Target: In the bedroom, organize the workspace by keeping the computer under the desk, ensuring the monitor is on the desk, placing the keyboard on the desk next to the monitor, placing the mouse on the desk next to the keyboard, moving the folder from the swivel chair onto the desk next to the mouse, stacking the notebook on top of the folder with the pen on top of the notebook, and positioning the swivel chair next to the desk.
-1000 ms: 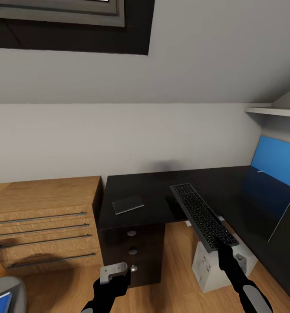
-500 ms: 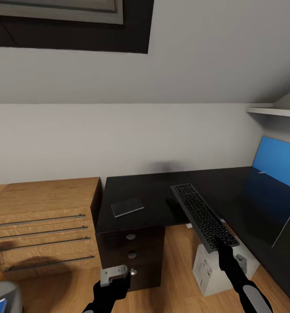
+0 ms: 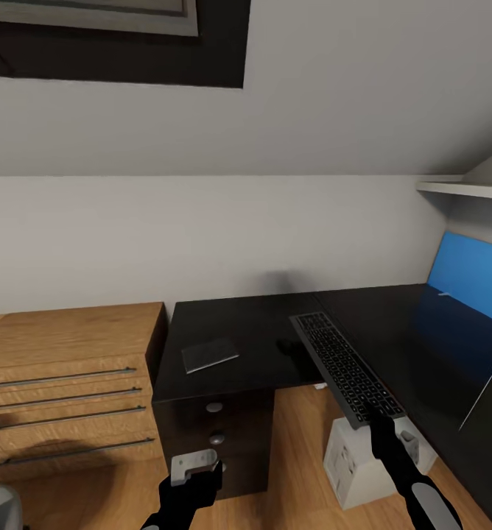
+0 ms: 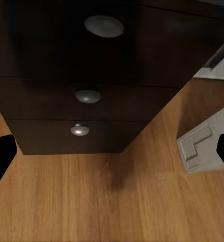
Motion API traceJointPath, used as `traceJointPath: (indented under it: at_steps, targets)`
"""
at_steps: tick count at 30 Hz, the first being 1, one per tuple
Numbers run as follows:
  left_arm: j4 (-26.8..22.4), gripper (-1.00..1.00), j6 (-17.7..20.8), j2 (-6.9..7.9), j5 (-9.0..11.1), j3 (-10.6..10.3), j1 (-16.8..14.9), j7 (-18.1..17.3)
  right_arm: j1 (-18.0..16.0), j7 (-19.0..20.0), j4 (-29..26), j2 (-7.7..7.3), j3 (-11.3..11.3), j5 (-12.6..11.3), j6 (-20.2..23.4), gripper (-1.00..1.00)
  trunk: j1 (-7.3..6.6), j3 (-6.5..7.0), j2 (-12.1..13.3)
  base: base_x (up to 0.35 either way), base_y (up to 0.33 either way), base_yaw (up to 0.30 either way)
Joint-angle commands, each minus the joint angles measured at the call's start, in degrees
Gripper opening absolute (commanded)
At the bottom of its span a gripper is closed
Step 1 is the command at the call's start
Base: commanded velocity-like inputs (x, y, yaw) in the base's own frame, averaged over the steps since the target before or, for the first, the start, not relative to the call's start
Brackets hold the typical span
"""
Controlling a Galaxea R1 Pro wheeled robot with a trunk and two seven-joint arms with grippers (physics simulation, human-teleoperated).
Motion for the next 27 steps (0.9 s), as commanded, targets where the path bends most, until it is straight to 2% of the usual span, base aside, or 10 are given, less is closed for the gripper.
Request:
traceJointPath:
  at_steps: [1,7,13,16,21,27]
  targets:
    - [-0.1,1.00,0.1,0.00,0.6,-0.1,0.0,0.5,0.0,-0.1,0.0,0.01,-0.1,-0.6,0.5,-1.00,0.00,-0.05,0.0,0.032,-0.001,0.000]
    - [-0.1,1.00,0.1,0.00,0.5,-0.1,0.0,0.4,0.0,-1.5,0.0,0.01,-0.1,-0.6,-0.3,-1.00,0.00,-0.05,0.0,0.189,0.000,0.000]
    - [-0.5,1.00,0.0,0.00,0.6,-0.1,0.0,0.5,0.0,-2.1,0.0,0.00,0.0,-0.6,-1.4,-1.00,0.00,-0.05,0.0,0.035,0.000,0.000]
    - [-0.6,1.00,-0.2,0.00,0.6,-0.1,0.0,0.6,0.0,-4.3,0.0,0.01,0.0,-0.6,-1.7,-1.00,0.00,-0.05,0.0,0.003,0.000,0.000]
    - [-0.6,1.00,-5.0,0.06,0.5,-0.2,0.0,0.3,0.0,-7.1,0.0,0.01,0.0,-0.6,-3.4,-1.00,0.00,-0.05,0.0,0.146,0.000,0.000]
    - [-0.6,1.00,-6.1,0.67,0.4,-0.2,0.0,0.2,0.0,-7.4,0.1,0.01,0.0,-0.6,-3.6,-1.00,0.00,-0.05,0.0,0.040,0.000,0.000]
